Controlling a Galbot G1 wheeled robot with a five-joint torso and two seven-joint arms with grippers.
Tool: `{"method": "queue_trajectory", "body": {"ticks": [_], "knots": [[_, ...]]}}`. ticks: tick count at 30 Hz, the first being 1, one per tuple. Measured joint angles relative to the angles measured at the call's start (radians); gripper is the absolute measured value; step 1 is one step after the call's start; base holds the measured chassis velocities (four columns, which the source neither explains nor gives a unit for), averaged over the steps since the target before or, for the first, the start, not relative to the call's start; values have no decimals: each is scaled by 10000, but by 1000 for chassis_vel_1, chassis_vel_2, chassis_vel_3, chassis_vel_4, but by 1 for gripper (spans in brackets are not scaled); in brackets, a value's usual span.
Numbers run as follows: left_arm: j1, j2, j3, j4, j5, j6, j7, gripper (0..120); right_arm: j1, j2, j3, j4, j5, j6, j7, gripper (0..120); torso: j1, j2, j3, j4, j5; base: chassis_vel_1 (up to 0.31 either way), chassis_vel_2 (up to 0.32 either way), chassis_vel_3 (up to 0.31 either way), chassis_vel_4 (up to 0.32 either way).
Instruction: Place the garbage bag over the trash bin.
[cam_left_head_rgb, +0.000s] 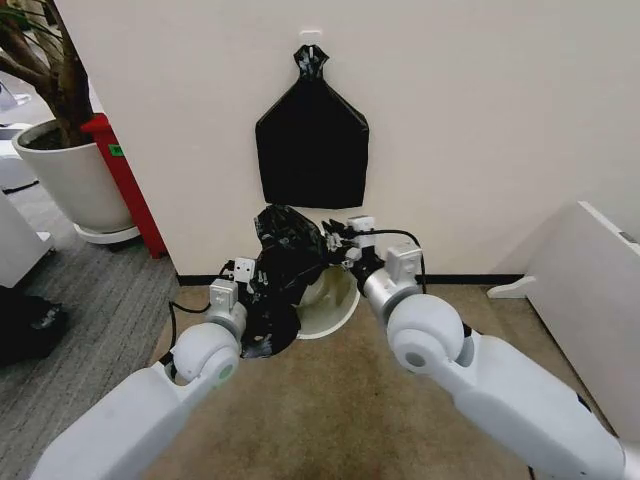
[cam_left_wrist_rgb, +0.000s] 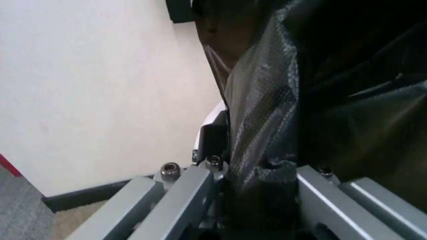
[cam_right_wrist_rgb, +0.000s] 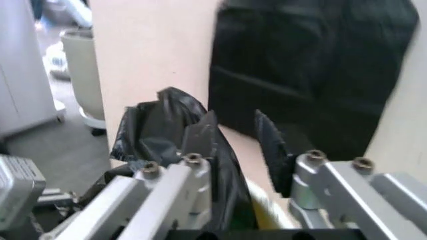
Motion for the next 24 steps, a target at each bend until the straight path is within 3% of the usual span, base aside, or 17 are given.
{"method": "queue_trajectory", "body": {"ticks": [10,17,19,24], "knots": [[-175,4,75,-13,315,264,82,1,1145,436,-1588,-179,-541,-819,-105,54,0,0,0,3,-1,0,0,0,0],[-140,74,44,-99,500,303,215,1,1200,612,-1831,-775,-1321,-1009,-151,81,0,0,0,1,0,0,0,0,0],[-134,75,35,-112,509,302,239,1,1161,625,-1839,-879,-1347,-1011,-149,80,0,0,0,1,0,0,0,0,0],[-131,66,23,-118,512,284,296,1,1003,636,-1865,-1046,-1549,-930,-137,64,0,0,0,1,1,0,0,0,0]]}}
